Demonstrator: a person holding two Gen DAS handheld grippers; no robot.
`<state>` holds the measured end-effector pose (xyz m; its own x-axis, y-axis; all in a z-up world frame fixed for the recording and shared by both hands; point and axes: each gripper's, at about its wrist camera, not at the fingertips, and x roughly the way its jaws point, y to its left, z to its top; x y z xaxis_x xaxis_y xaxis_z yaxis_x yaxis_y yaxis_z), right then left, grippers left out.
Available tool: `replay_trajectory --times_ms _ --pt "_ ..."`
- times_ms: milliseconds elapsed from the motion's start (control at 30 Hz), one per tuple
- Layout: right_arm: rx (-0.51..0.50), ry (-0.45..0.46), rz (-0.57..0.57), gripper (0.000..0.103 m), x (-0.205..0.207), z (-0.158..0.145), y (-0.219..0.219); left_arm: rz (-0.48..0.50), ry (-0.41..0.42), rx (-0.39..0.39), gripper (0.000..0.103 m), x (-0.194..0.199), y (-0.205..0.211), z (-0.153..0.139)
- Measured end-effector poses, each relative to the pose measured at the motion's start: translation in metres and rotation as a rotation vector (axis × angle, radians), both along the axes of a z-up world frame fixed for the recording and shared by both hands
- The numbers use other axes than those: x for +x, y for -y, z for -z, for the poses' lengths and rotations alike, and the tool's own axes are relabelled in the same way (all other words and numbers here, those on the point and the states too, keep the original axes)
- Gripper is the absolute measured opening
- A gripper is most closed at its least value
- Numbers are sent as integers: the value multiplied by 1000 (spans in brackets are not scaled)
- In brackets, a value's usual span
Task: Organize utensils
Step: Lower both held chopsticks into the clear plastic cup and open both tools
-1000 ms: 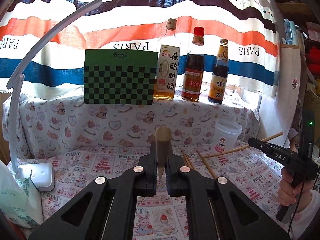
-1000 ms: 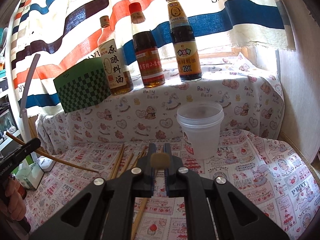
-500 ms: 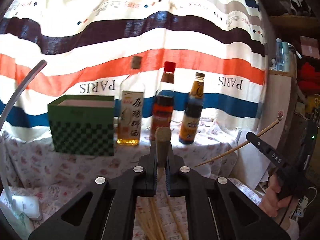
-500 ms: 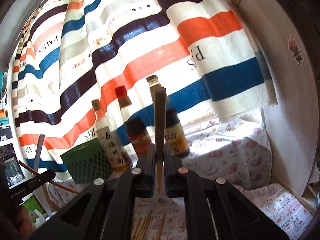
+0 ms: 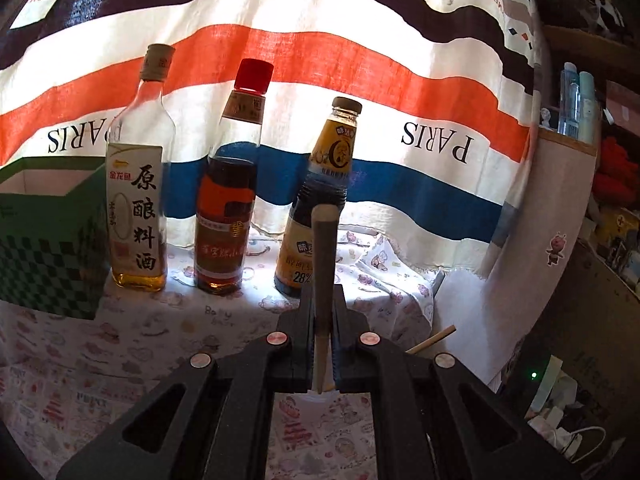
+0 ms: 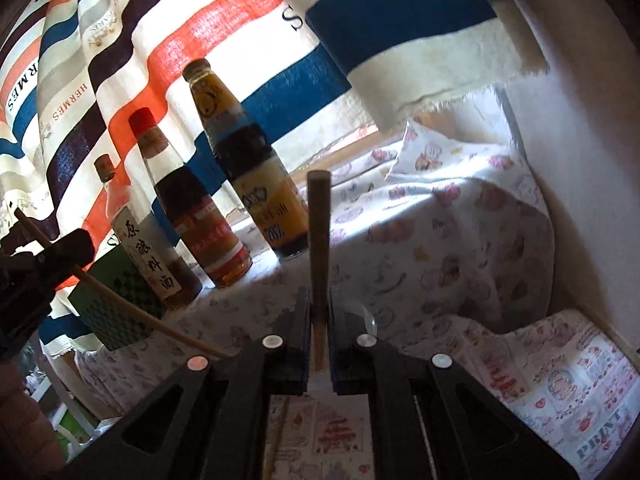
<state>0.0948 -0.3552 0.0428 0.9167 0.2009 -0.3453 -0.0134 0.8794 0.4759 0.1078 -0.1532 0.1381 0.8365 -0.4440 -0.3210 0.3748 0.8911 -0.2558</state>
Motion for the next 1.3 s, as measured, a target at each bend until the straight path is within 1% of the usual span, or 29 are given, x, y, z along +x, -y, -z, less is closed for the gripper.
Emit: replay_trajectory --times_ms 100,200,333,400,500,567,600,633,667,700,733,767,800,867,933,1067,1133,1200,1267,1300 --pt "-24 -13 9 6 3 3 -2 -17 33 -8 6 5 4 -3" --pt "5 -42 -9 7 6 6 1 -35 49 -16 6 10 7 -6" --pt "0 -60 -19 8 8 9 -1 -80 105 14 6 12 14 -4" --pt "-4 -60 -22 8 7 8 -3 -120 137 26 6 16 16 -4" --pt "0 -67 -34 8 5 8 -6 -163 182 34 6 21 15 -11" --pt "13 -78 -41 23 3 9 -6 -155 178 18 6 27 13 -15" --pt "12 -80 -39 37 3 9 -7 -151 179 16 6 28 14 -16" --pt "5 -77 -32 39 2 8 -8 -151 182 17 6 29 15 -15" --pt "-5 -76 -31 39 2 7 -9 -150 184 18 6 30 17 -14" --pt "-11 -76 -30 43 1 6 -10 -145 183 16 6 30 19 -11" --pt "-16 -78 -19 52 1 6 -10 -138 177 15 6 30 20 -7" --pt "-14 -78 -1 55 -1 6 -9 -130 168 17 6 32 23 -1" --pt "-13 -80 16 56 -2 6 -7 -126 160 25 6 32 26 5" --pt "-24 -101 95 57 -5 7 0 -119 143 45 6 34 29 18" --pt "2 -103 122 57 -6 9 12 -122 136 53 6 34 28 29" --pt "93 -147 77 57 0 16 24 -70 53 67 6 39 27 50" --pt "94 -147 81 57 -1 17 23 -68 39 88 6 39 28 57" --pt "64 -130 90 57 -3 13 20 -71 38 114 7 38 29 60" --pt "45 -111 84 58 -5 10 16 -65 31 121 11 35 26 61" --pt "45 -110 74 59 -6 10 15 -58 30 116 19 32 23 58"
